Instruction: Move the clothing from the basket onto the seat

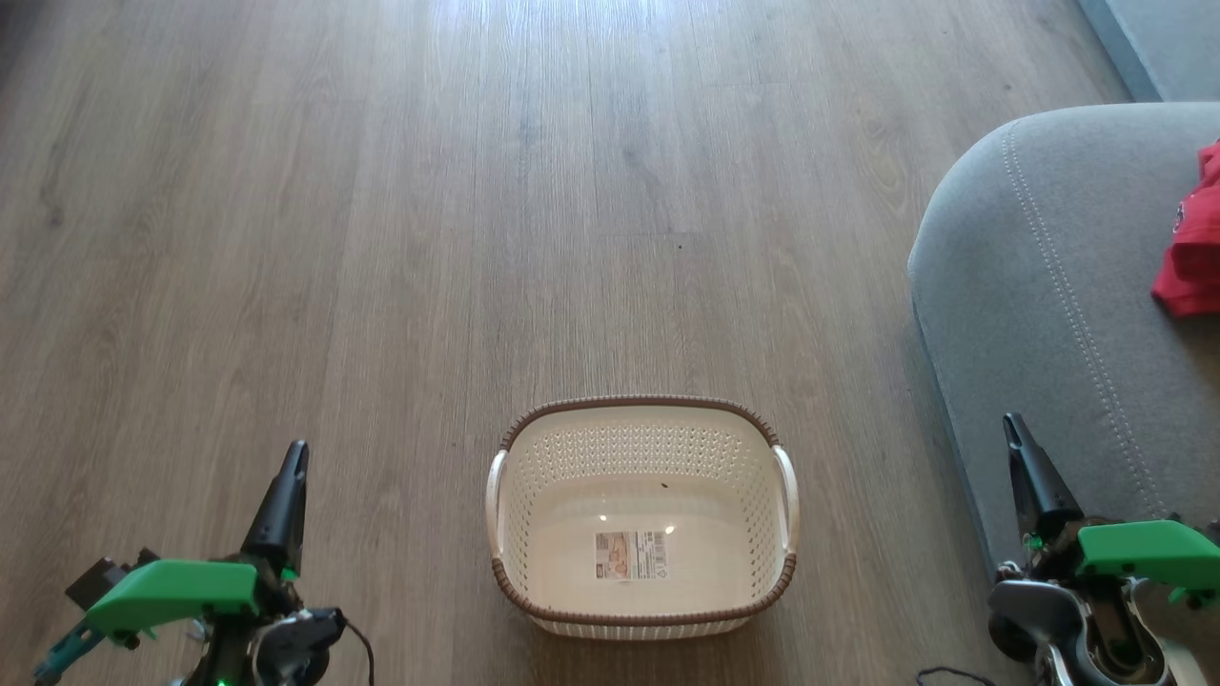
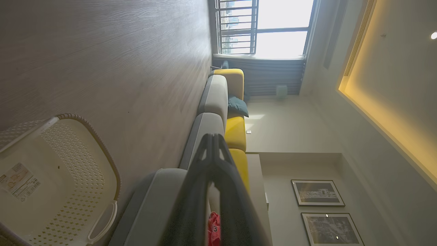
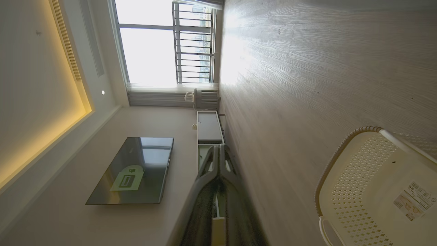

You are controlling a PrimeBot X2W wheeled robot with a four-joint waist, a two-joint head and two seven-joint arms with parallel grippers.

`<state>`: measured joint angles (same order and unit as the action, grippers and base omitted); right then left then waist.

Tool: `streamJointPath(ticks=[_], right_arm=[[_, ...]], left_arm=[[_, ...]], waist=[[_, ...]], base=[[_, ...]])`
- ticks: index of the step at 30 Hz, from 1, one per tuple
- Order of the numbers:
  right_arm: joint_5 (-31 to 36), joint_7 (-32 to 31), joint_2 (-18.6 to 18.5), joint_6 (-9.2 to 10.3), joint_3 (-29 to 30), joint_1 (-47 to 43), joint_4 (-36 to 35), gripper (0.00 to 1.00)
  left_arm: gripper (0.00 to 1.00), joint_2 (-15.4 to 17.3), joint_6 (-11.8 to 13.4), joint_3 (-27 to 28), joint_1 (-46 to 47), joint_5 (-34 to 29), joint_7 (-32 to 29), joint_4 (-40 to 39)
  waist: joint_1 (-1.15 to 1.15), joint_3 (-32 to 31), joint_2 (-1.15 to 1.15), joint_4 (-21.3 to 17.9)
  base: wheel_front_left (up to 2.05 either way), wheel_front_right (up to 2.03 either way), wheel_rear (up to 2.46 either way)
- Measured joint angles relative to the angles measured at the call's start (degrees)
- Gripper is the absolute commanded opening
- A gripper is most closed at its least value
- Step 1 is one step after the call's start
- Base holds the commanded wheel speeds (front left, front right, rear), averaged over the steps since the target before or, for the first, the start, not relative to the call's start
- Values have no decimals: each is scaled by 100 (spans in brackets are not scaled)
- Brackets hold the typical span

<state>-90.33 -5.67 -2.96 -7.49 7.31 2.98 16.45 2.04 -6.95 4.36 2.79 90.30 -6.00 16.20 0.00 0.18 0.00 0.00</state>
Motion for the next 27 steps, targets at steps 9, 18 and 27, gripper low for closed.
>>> streamJointPath(ticks=[9,18,27], right_arm=[[-152,-49,8,0,19,1,-21,0],[-152,-49,9,1,20,2,-21,0],[-152,-49,9,1,21,2,-21,0]], left_arm=[[0,1,-1,20,68,148,-5,-24],[0,1,-1,22,68,148,-5,-24],[0,1,-1,22,68,148,-5,-24]], waist=[[0,-1,0,-1],[0,-1,0,-1],[0,-1,0,0]], base=[[0,0,0],[0,0,0],[0,0,0]])
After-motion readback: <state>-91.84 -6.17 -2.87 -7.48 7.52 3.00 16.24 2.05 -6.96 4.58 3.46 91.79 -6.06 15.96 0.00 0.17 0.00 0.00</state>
